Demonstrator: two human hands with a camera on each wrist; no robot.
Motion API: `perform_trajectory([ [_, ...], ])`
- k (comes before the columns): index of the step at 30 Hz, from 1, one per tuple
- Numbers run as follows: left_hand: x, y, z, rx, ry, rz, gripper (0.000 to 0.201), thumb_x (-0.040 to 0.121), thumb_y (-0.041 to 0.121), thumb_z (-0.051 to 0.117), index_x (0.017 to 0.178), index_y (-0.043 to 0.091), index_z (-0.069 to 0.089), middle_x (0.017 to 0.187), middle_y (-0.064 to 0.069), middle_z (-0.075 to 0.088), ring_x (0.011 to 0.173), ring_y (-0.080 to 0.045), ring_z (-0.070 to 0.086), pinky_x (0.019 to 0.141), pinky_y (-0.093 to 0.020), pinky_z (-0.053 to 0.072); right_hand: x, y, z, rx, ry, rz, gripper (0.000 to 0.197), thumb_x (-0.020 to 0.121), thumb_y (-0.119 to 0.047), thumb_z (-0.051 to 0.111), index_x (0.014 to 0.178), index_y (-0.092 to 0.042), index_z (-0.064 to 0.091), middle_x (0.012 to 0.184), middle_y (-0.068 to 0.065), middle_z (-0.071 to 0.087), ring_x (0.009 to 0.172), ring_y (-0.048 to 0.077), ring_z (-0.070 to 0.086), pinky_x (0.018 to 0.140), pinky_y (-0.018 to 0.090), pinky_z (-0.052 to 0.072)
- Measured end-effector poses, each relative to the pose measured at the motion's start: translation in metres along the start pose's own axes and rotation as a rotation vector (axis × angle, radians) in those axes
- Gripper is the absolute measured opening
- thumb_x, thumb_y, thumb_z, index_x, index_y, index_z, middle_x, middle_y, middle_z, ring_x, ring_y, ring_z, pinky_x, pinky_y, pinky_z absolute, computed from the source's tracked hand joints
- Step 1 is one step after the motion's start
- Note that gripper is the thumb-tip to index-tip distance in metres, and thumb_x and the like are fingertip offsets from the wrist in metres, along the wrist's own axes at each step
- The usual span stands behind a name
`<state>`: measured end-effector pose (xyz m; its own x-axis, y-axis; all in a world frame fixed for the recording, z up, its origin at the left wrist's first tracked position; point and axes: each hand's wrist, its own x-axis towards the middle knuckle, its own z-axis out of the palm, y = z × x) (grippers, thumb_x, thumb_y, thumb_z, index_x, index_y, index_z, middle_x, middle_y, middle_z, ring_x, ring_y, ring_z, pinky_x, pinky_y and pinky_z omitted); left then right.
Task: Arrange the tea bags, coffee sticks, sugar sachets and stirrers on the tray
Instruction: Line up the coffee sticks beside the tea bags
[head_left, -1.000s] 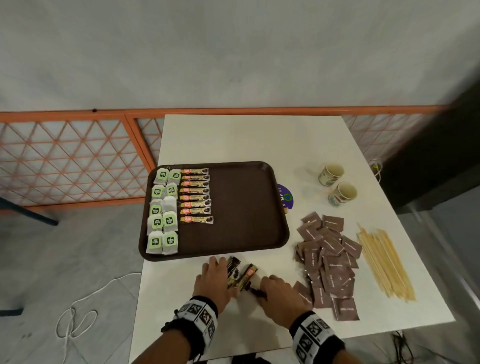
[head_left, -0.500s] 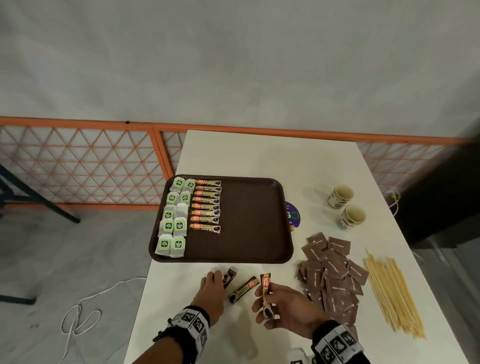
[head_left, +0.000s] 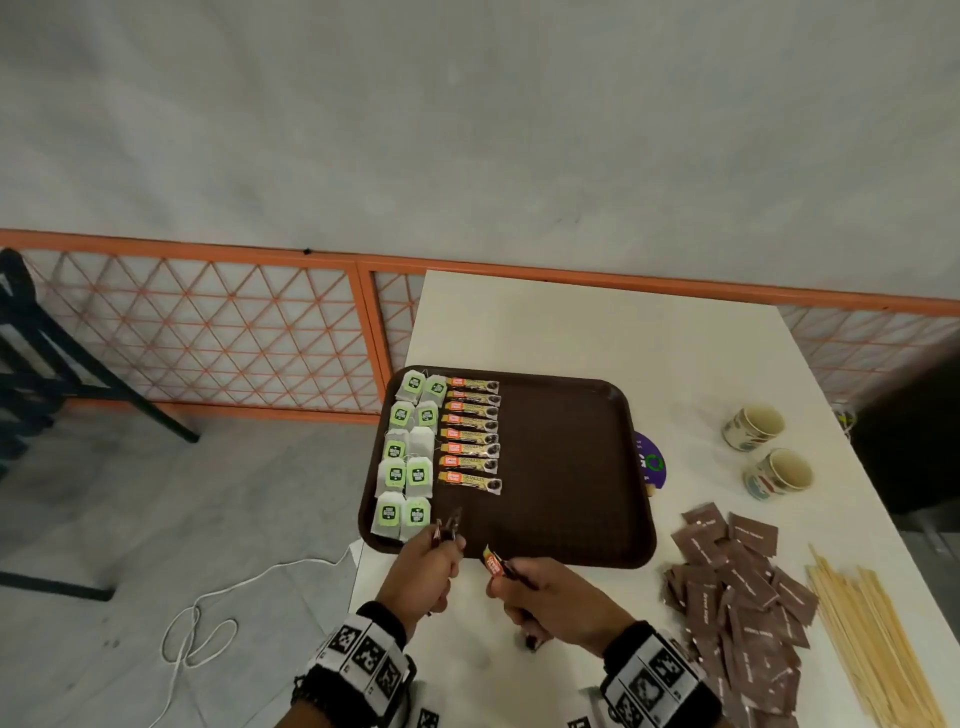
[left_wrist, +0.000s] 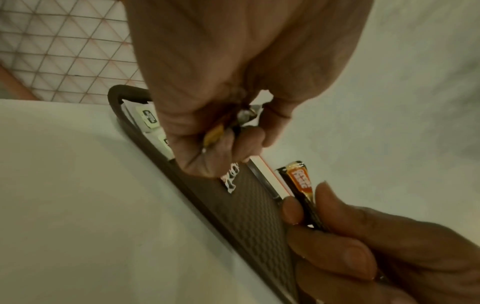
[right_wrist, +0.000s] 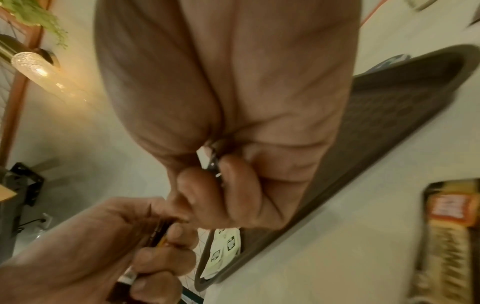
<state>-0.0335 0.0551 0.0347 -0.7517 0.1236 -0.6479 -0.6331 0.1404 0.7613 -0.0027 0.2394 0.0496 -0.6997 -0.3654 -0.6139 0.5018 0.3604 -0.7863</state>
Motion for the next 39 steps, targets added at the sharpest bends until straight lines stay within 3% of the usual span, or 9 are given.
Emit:
perform_trajectory([
  [3,0.0,0.007,-0.018,0.002,-0.129,0.05,0.03,0.092,0.031,0.065,0.069,0.017,0.054,0.054,0.006,0.032,0.045,-0.009,0.028,0.043,-0.022,0.027,0.014,-0.014,0.003,0.04,-0.067,0.018,0.022,0.102,-0.026,0.049,0.097,-0.009,0.062,0.065,-0.002,0.051,0.047,0.006,0.038,0.047,0.018,0.031],
  [7,0.011,0.004,-0.037,0.125,-0.146,0.111,0.018,0.086,0.027,0.072,0.081,0.01,0.071,0.063,-0.003,0.043,0.055,-0.014,0.036,0.046,-0.024,0.032,0.028,-0.024,0.004,0.067,-0.11,0.008,0.036,0.102,-0.036,0.049,0.102,-0.005,0.067,0.068,0.001,0.061,0.048,0.01,0.041,0.046,0.019,0.032],
  [12,0.03,0.001,-0.046,0.018,-0.021,0.04,0.02,0.084,0.025,0.076,0.077,0.011,0.064,0.052,0.005,0.036,0.047,-0.012,0.032,0.042,-0.024,0.03,0.047,-0.022,0.008,0.178,0.285,-0.038,0.015,0.097,-0.016,0.06,0.104,-0.007,0.069,0.083,0.01,0.072,0.063,0.015,0.062,0.059,0.025,0.048],
  [16,0.04,0.003,-0.046,0.001,0.034,0.027,0.019,0.088,0.024,0.071,0.079,0.008,0.065,0.06,0.0,0.053,0.044,-0.009,0.036,0.041,-0.023,0.031,0.06,-0.021,0.007,0.285,0.429,-0.008,0.012,0.096,-0.01,0.06,0.103,-0.004,0.068,0.086,0.018,0.073,0.067,0.021,0.067,0.063,0.025,0.054],
  [21,0.044,0.006,-0.067,0.071,0.113,0.046,0.027,0.09,0.024,0.066,0.067,0.01,0.061,0.057,0.0,0.051,0.046,-0.011,0.036,0.045,-0.024,0.032,0.093,0.005,-0.017,-0.07,0.661,0.139,0.006,0.086,-0.024,0.073,0.085,-0.018,0.075,0.061,-0.005,0.065,0.055,0.009,0.057,0.063,0.032,0.051],
  [24,0.04,0.004,-0.083,0.073,0.098,0.041,0.018,0.091,0.027,0.066,0.088,0.009,0.069,0.064,-0.002,0.056,0.05,-0.011,0.04,0.043,-0.024,0.033,0.103,0.005,-0.024,-0.204,0.675,0.225,0.013,0.083,-0.033,0.076,0.083,-0.021,0.07,0.069,-0.004,0.067,0.059,0.008,0.06,0.062,0.03,0.053],
  [29,0.04,0.007,-0.102,0.068,0.105,0.048,0.014,0.092,0.026,0.065,0.09,0.013,0.068,0.065,-0.002,0.056,0.049,-0.009,0.04,0.044,-0.023,0.032,0.098,-0.002,-0.023,-0.472,0.748,0.407,0.041,0.081,-0.051,0.072,0.095,-0.02,0.05,0.088,-0.003,0.055,0.083,0.018,0.058,0.066,0.031,0.043],
  [34,0.042,0.009,-0.105,0.072,0.074,0.075,0.01,0.093,0.025,0.064,0.092,0.017,0.069,0.062,0.002,0.056,0.048,-0.004,0.043,0.044,-0.022,0.032,0.097,-0.005,-0.02,-0.656,0.723,0.13,0.008,0.091,-0.03,0.065,0.087,-0.027,0.058,0.092,-0.008,0.051,0.078,0.008,0.055,0.069,0.023,0.044],
  [39,0.044,0.007,-0.11,0.063,0.037,0.063,0.016,0.093,0.034,0.063,0.094,0.019,0.07,0.063,-0.001,0.055,0.043,-0.003,0.04,0.043,-0.023,0.031,0.118,-0.007,-0.004,-0.696,0.586,0.027,0.003,0.091,-0.019,0.063,0.09,-0.021,0.066,0.095,-0.008,0.052,0.085,0.011,0.055,0.073,0.021,0.038],
])
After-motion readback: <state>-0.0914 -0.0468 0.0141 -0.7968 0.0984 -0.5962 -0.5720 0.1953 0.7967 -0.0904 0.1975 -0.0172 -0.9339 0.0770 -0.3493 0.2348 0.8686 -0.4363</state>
